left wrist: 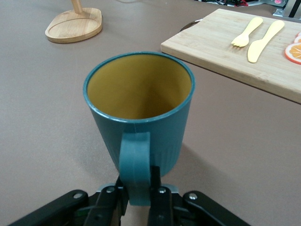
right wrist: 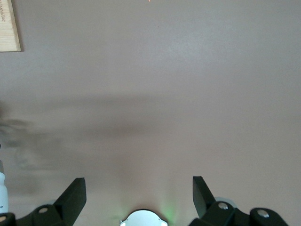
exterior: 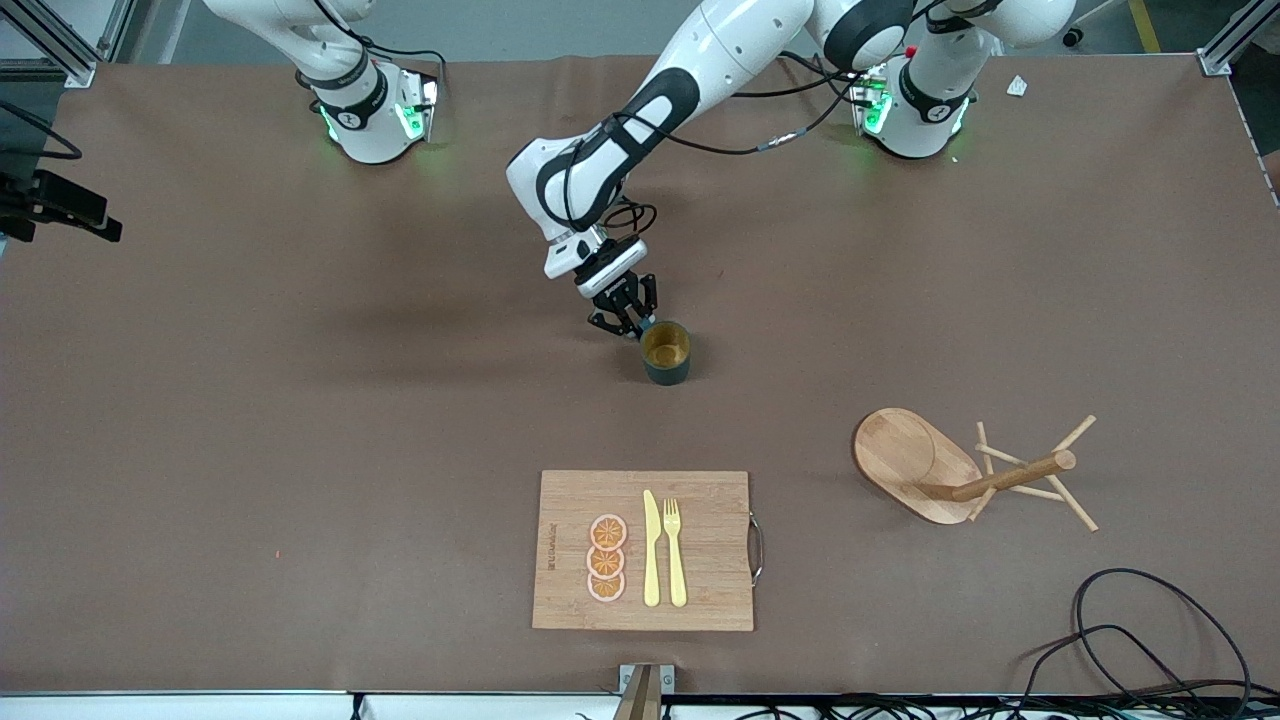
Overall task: Pass cup and hang on rack
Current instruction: 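Lift the mug with the left gripper and carry it to the rack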
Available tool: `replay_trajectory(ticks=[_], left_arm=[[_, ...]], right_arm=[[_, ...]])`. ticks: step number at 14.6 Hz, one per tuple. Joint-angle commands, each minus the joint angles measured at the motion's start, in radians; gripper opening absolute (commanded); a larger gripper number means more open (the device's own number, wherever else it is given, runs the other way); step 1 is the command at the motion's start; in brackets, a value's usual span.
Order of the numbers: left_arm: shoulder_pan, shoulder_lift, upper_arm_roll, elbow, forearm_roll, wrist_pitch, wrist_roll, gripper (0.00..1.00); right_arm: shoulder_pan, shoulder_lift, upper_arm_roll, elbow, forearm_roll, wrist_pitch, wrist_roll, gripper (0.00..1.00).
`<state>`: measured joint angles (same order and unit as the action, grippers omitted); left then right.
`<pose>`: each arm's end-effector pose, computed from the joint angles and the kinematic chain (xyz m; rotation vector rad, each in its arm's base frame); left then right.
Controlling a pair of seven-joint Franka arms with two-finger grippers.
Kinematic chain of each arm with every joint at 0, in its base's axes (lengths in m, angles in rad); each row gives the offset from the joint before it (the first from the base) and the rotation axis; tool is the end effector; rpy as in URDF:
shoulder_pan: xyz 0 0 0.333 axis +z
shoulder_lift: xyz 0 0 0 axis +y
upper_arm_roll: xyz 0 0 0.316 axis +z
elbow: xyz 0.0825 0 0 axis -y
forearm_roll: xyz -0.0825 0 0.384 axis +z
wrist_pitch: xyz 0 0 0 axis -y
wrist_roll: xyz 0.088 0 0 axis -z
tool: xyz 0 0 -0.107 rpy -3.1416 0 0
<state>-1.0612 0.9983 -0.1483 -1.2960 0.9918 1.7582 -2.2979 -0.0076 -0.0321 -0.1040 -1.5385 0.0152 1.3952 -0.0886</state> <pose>0.3367 -0.6172 0.1314 -2.4383 -0.8323 -1.1499 0.5227 -0.0577 0.6423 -3.1074 0.0325 0.1695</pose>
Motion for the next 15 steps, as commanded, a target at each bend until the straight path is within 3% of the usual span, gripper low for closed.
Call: replay_trajectory(ticks=[1, 5, 15], left_arm=[[-0.002, -0.019, 0.012, 0.018, 0.013, -0.002, 0.052, 0.00], [0.085, -0.098, -0.017, 0.021, -0.073, 0.006, 0.106, 0.00], [0.282, -0.325, -0.019, 0.018, -0.543, 0.184, 0.281, 0.00]], right_arm=[[-0.006, -0.058, 0.026, -0.046, -0.012, 0.005, 0.004, 1.00], [-0.008, -0.072, 0.026, -0.046, -0.018, 0.005, 0.003, 1.00], [-0.012, -0.086, 0.027, -0.034, -0.017, -0.047, 0.029, 1.00]])
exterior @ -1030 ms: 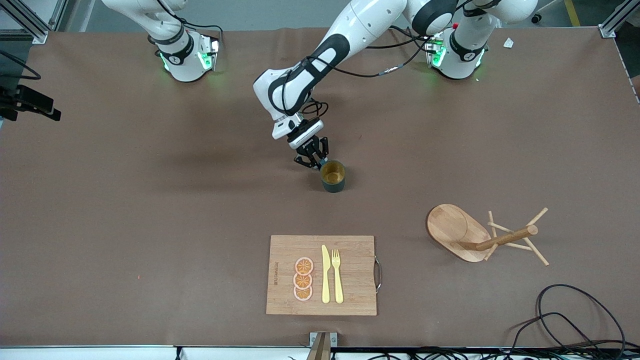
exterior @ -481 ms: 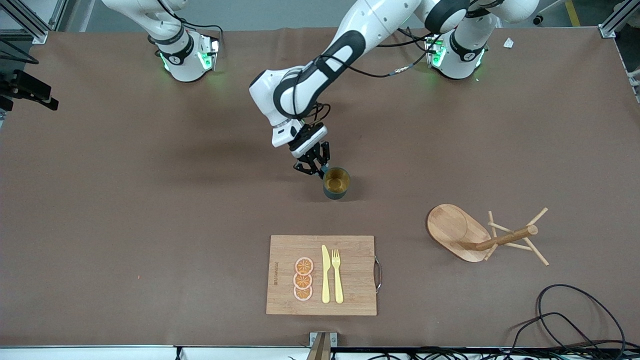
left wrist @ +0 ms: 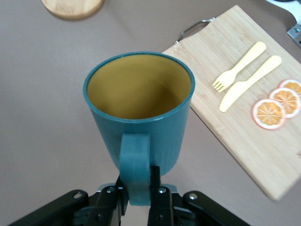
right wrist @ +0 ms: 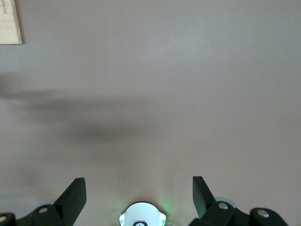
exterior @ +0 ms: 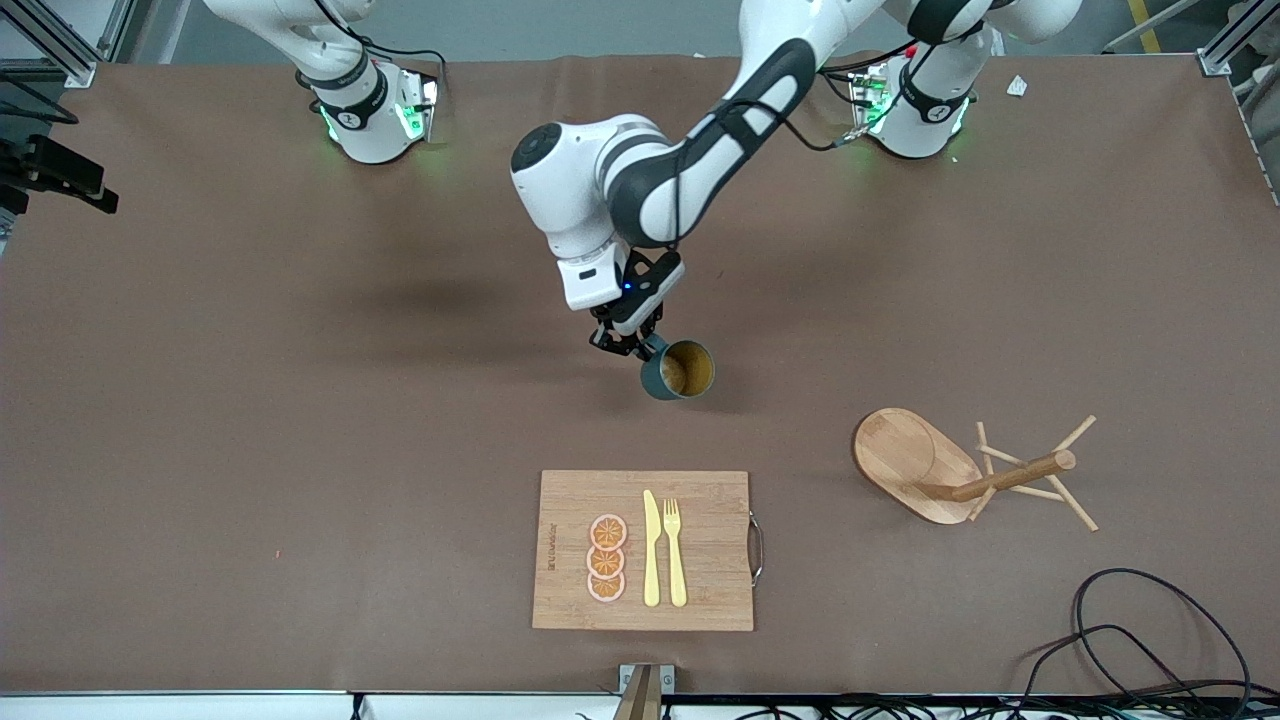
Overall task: Pass cup and hang on rack
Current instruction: 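Lift the mug with the left gripper and carry it to the rack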
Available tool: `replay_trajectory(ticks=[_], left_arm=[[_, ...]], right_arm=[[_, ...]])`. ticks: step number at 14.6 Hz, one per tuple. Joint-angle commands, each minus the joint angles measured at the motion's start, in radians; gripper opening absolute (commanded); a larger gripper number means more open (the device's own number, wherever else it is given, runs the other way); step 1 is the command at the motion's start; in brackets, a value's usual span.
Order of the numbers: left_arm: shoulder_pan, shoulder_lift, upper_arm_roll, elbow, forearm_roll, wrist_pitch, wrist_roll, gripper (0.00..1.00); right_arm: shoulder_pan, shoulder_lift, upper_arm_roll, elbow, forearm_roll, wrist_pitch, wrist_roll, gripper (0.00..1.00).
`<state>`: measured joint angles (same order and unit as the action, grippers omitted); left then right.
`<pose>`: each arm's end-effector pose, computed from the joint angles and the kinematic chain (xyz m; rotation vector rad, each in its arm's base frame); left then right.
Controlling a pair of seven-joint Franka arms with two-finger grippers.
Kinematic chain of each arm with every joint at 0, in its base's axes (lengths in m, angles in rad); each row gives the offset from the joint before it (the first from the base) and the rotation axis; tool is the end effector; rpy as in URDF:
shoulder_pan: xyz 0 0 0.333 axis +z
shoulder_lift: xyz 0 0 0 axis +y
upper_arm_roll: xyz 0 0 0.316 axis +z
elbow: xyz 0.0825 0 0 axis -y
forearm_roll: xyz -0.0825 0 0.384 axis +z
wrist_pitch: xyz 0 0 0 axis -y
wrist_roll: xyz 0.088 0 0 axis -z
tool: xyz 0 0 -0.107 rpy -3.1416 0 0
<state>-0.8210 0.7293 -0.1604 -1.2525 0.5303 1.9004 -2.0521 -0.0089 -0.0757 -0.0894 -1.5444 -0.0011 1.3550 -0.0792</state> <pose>0.4657 -0.5764 0.3320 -2.6870 -1.3234 -0.5803 0.5047 -0.0520 0.6591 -3.1208 0.0291 0.1766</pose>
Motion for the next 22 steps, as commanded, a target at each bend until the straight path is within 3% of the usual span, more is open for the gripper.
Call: replay_trajectory(ticks=[1, 7, 12, 16, 22], left_arm=[[0.062, -0.076, -0.007, -0.027, -0.120, 0.064, 0.049, 0.00], [0.189, -0.168, -0.007, -0.028, -0.415, 0.170, 0.196, 0.00], [0.305, -0.246, -0.007, -0.036, -0.674, 0.183, 0.378, 0.00], [0.434, -0.340, -0.007, -0.096, -0.912, 0.181, 0.576, 0.00], [0.592, -0.357, -0.007, -0.148, -1.240, 0.178, 0.872, 0.00]], right_arm=[[-0.010, -0.048, 0.011, -0.029, 0.000, -0.001, 0.018, 1.00], [-0.005, -0.045, 0.011, -0.031, 0.001, 0.015, 0.016, 1.00], [-0.006, -0.047, 0.011, -0.036, 0.007, 0.013, 0.016, 1.00], [-0.005, -0.047, 0.010, -0.037, 0.007, 0.016, 0.016, 1.00], [-0.005, -0.047, 0.010, -0.036, 0.013, 0.024, 0.016, 1.00]])
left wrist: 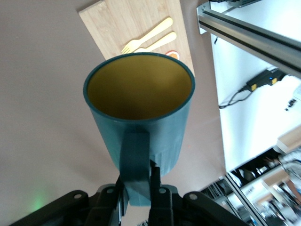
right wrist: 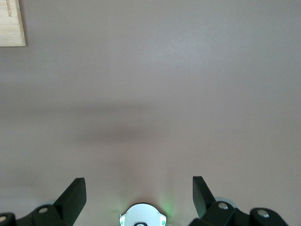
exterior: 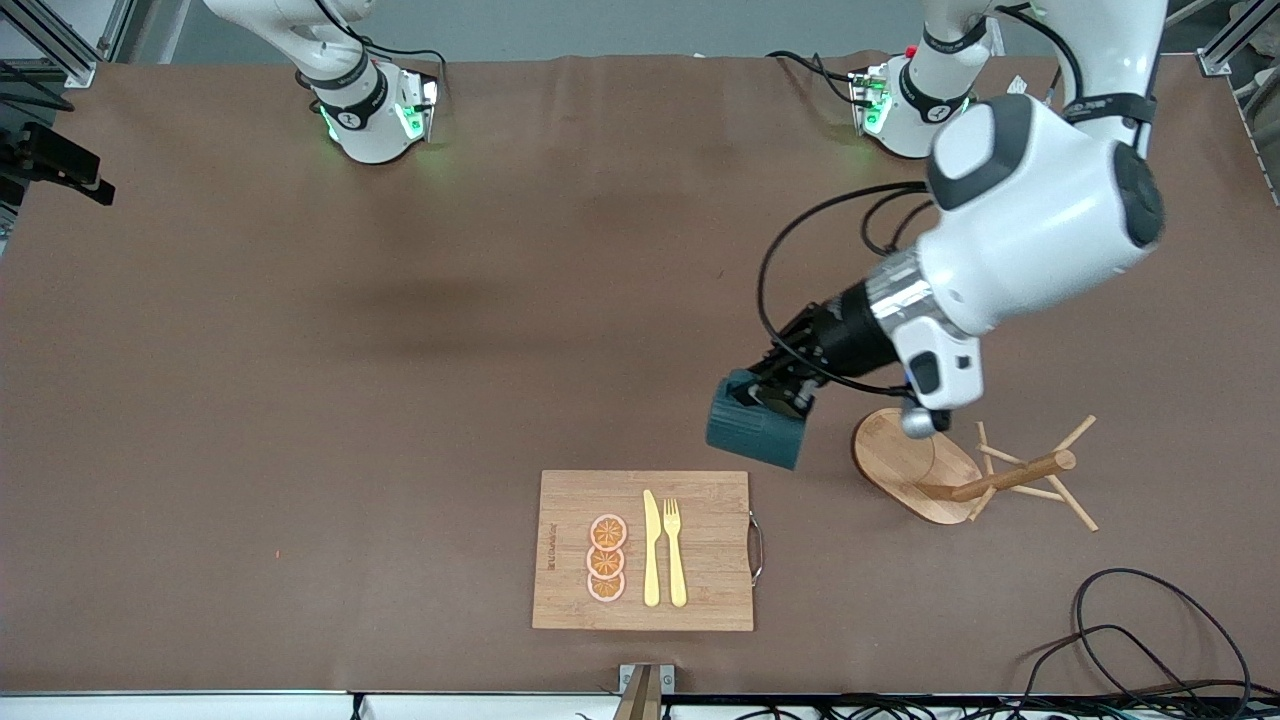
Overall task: Pass cup and hang on rack
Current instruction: 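Lift the mug with the left gripper and carry it to the rack, then hook the mug handle onto a rack peg with the left gripper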
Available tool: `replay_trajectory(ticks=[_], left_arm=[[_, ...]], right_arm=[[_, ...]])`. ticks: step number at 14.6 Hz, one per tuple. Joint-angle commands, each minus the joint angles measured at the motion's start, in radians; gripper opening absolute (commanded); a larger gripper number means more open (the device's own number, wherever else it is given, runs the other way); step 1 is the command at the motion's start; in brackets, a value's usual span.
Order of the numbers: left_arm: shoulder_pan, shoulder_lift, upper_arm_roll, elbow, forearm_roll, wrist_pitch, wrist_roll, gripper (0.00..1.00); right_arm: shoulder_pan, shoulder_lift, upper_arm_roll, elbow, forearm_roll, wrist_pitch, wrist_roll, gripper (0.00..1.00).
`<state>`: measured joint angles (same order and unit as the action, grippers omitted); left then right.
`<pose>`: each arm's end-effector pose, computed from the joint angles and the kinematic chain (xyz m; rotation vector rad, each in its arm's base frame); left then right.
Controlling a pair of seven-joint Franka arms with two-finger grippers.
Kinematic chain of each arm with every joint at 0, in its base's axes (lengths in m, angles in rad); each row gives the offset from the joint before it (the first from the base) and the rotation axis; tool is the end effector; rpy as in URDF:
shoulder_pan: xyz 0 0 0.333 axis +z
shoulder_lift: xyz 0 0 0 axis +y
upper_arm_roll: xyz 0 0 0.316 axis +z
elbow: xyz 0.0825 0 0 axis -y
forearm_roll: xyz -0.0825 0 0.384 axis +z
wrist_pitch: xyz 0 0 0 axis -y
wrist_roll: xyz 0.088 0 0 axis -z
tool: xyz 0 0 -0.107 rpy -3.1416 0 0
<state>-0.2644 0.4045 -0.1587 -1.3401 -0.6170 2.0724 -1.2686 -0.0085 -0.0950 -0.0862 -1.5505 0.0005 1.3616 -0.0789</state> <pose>0.6455 -0.2989 0.5469 2.1029 1.2641 -0.3458 0.4993 -0.0499 0.6666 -3.1214 0.0233 0.1455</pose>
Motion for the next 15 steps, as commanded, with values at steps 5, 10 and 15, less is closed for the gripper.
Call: replay_trajectory(ticks=[5, 10, 15], left_arm=[[0.146, -0.044, -0.010, -0.166, -0.223, -0.008, 0.280, 0.00], [0.293, -0.042, -0.010, -0.247, -0.336, -0.138, 0.532, 0.00], [0.399, -0.046, -0.012, -0.303, -0.343, -0.230, 0.675, 0.01]], right_arm=[[-0.005, -0.028, 0.006, -0.029, 0.013, 0.017, 0.016, 1.00], [-0.004, -0.028, 0.006, -0.031, 0.013, 0.016, 0.016, 1.00], [-0.004, -0.029, 0.006, -0.031, 0.015, 0.016, 0.018, 1.00]])
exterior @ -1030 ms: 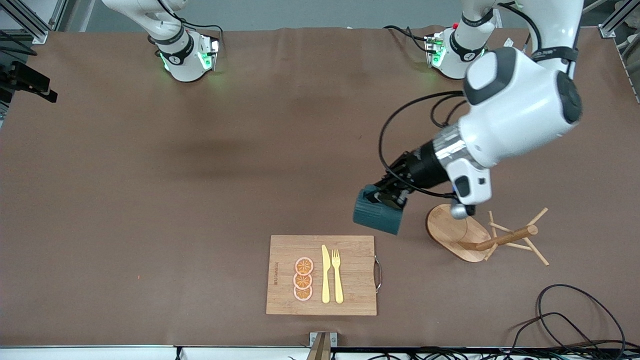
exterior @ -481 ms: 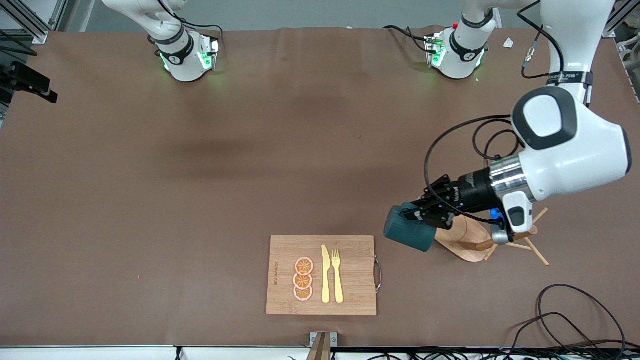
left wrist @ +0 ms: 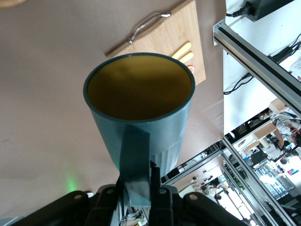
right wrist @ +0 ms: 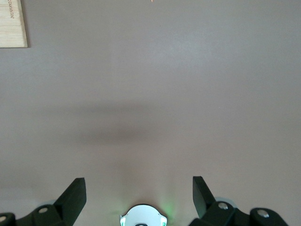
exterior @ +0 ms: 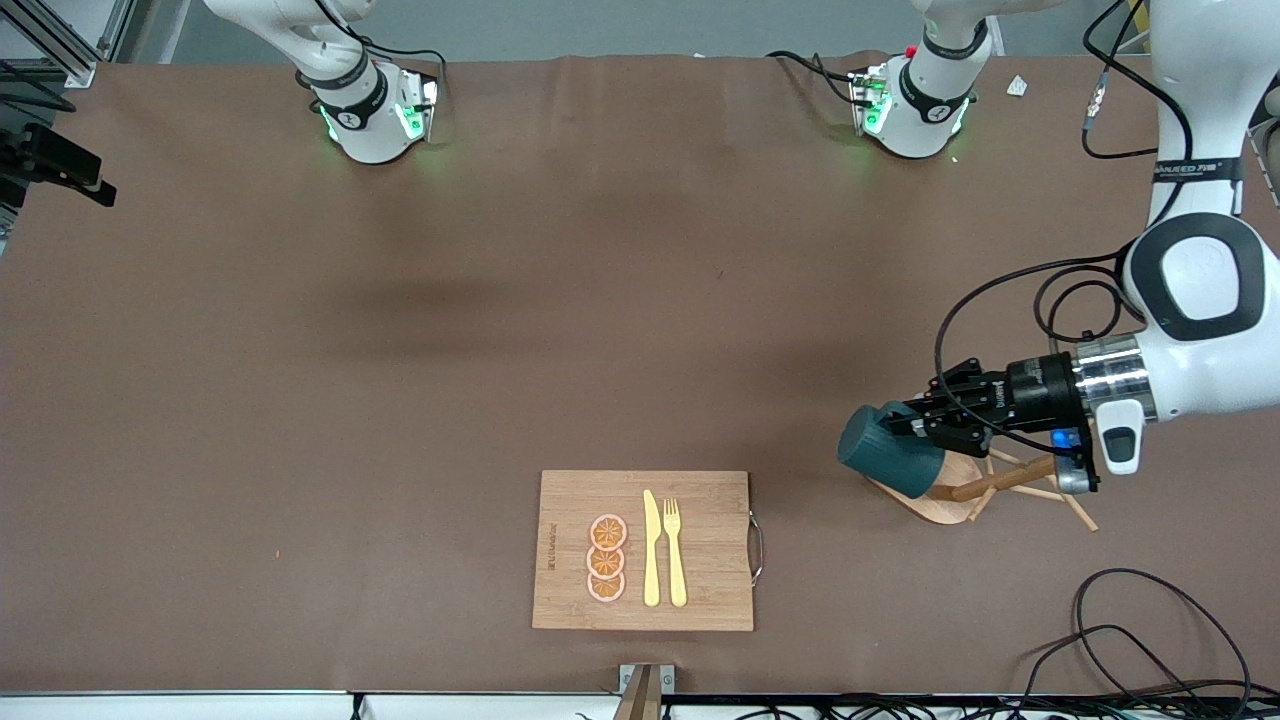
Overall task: Pass cup and hang on rack
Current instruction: 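Hook the mug handle onto a rack peg with the left gripper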
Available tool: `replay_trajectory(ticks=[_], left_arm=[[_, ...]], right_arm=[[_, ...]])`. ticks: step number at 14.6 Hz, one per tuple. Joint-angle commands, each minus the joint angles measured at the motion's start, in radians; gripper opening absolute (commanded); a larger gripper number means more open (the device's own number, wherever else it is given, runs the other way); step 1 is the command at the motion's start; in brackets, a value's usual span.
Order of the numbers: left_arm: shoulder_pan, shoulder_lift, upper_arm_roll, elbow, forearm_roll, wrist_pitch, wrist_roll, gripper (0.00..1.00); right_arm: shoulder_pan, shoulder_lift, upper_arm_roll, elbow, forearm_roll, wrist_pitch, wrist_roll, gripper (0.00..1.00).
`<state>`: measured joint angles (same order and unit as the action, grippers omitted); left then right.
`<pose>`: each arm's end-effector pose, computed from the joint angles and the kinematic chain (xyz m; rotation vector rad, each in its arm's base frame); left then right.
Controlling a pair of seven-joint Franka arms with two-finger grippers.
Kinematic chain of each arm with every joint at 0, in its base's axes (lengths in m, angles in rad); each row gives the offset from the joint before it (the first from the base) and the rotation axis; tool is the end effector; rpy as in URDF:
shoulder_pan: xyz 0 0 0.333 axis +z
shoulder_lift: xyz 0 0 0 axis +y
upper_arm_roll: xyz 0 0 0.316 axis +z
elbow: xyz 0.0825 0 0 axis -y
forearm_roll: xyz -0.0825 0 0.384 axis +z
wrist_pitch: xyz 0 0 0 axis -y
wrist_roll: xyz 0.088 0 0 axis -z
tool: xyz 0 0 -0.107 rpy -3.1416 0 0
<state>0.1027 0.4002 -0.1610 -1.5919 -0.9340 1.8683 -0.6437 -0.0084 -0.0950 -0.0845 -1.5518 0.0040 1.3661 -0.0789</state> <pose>0.6664 -0.0863 0.4282 2.0028 1.0286 -0.5216 0.5000 -0.0486 0.6663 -3.1187 0.0197 0.1399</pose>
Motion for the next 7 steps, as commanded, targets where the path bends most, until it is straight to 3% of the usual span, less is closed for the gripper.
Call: replay_trajectory(ticks=[1, 7], left_arm=[[0.044, -0.041, -0.009, -0.053, -0.026, -0.041, 0.064, 0.01], [0.127, -0.034, -0.009, -0.072, -0.028, -0.112, 0.183, 0.01]], right_arm=[[-0.004, -0.029, 0.005, -0.030, 0.011, 0.011, 0.017, 1.00], [-0.004, -0.028, 0.005, -0.030, 0.010, 0.011, 0.016, 1.00]])
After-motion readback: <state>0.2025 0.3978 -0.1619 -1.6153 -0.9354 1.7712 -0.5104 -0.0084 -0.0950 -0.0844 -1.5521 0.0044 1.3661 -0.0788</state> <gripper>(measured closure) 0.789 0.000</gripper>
